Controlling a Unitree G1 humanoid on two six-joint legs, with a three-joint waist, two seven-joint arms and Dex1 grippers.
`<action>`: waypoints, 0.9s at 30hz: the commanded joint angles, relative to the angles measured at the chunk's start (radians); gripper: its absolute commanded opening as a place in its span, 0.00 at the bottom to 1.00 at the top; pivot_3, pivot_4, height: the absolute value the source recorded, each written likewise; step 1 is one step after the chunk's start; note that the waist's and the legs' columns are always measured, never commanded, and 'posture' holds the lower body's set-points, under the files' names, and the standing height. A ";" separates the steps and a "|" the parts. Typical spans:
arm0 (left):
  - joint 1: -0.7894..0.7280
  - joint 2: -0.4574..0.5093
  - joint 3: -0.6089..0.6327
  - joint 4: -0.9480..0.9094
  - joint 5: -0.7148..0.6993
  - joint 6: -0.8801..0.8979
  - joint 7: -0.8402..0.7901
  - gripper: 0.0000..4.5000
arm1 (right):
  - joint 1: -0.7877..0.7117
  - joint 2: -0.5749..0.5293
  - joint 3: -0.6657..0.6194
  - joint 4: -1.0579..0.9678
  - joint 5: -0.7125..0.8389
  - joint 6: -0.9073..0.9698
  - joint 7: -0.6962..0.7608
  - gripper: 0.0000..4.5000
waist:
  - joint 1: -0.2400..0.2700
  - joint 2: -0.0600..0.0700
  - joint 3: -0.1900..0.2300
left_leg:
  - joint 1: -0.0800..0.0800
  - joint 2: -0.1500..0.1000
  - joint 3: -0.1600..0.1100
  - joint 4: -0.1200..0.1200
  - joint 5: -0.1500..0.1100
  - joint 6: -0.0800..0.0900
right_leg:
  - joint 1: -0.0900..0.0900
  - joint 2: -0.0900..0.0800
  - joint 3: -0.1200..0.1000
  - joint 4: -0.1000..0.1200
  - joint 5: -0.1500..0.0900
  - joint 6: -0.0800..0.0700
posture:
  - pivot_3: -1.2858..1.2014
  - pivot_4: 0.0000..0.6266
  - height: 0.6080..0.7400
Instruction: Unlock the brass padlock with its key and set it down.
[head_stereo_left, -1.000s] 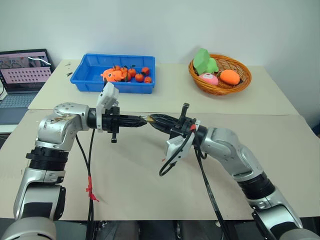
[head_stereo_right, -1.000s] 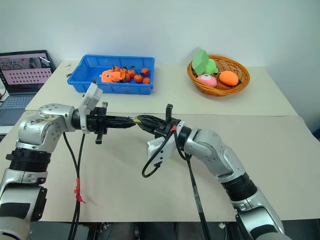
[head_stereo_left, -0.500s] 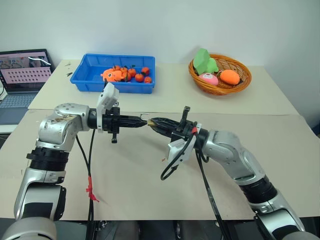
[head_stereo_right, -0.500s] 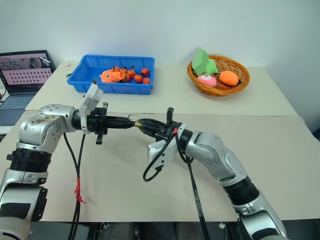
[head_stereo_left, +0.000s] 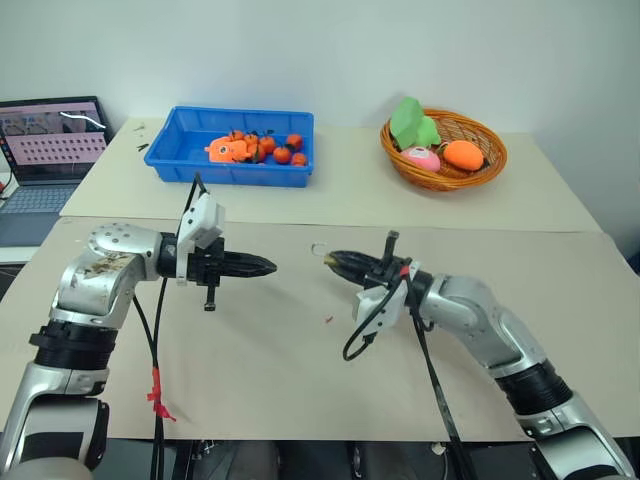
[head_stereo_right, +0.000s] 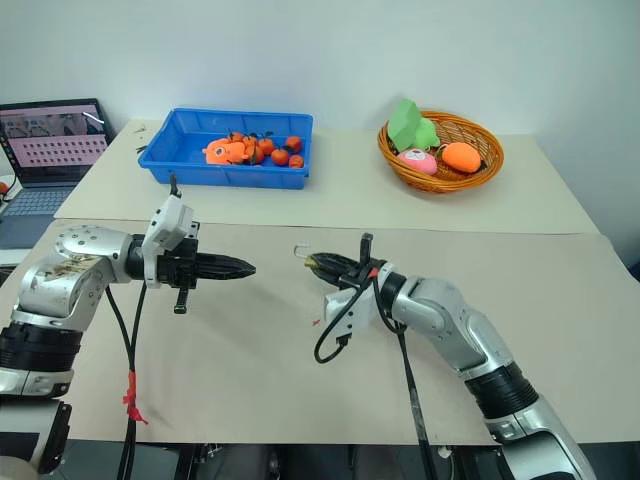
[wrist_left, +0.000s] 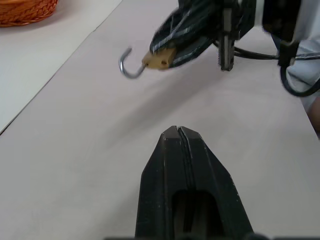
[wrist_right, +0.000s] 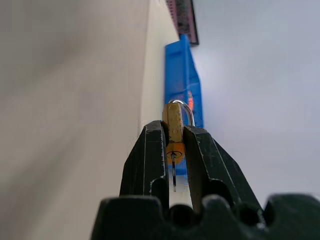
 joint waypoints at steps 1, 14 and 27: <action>0.038 0.035 0.036 -0.103 -0.031 -0.022 -0.015 0.00 | 0.019 0.031 0.051 0.030 0.039 -0.084 -0.012 0.04 | -0.008 0.000 0.000 | 0.000 0.000 0.000 0.000 0.000 0.000 | 0.000 0.000 0.000 0.000 0.000 0.000 | 0.52 0.24 1.00; 0.116 0.163 -0.003 -0.121 0.000 -0.067 -0.137 0.00 | -0.043 0.045 0.112 0.307 0.121 -0.164 0.076 0.04 | -0.024 -0.001 0.001 | 0.001 0.000 0.000 -0.001 0.000 0.000 | 0.000 0.000 0.000 0.001 0.000 -0.001 | 0.52 0.24 1.00; 0.166 0.125 -0.015 -0.088 0.052 -0.180 -0.101 0.00 | -0.011 0.073 0.094 0.286 0.232 -0.065 0.190 0.14 | -0.024 -0.001 0.001 | 0.001 0.000 0.000 -0.001 0.000 0.000 | 0.001 0.000 0.000 0.001 0.000 -0.001 | 0.52 0.24 1.00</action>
